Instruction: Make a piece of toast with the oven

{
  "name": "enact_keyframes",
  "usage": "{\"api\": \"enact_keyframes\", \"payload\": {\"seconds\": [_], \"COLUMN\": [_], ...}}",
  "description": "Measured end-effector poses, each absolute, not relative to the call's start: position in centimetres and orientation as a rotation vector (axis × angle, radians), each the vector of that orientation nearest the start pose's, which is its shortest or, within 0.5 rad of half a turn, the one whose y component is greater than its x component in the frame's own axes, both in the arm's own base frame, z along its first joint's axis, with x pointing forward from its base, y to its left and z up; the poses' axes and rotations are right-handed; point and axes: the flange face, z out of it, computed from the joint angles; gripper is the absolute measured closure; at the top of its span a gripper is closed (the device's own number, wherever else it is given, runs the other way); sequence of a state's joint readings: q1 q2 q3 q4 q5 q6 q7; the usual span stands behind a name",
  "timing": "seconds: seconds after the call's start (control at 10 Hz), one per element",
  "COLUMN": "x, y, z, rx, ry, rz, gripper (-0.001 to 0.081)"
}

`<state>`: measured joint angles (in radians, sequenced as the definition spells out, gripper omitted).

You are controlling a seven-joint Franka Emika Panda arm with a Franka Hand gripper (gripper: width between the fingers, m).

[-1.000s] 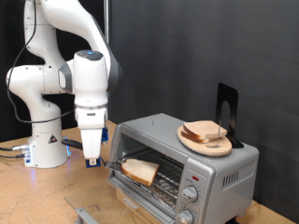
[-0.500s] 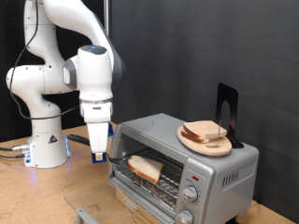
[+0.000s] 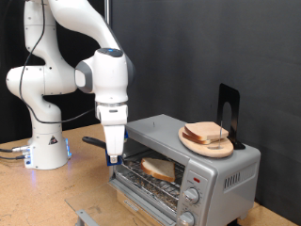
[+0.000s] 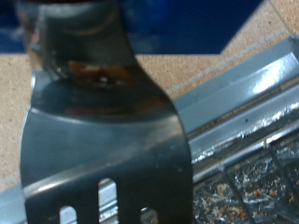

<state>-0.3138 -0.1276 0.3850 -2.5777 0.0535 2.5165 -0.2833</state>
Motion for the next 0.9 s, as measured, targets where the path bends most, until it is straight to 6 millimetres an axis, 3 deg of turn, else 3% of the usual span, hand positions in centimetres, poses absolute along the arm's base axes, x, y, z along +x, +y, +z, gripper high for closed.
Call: {"api": "enact_keyframes", "payload": {"seconds": [0.4,0.9], "x": [44.2,42.8], "y": [2.9,0.8], "z": [30.4,30.3], "rx": [-3.11,-3.102], "ry": [-0.492,-0.457], "rz": [-0.07,-0.062], "gripper": [0.0406,0.0406]}}
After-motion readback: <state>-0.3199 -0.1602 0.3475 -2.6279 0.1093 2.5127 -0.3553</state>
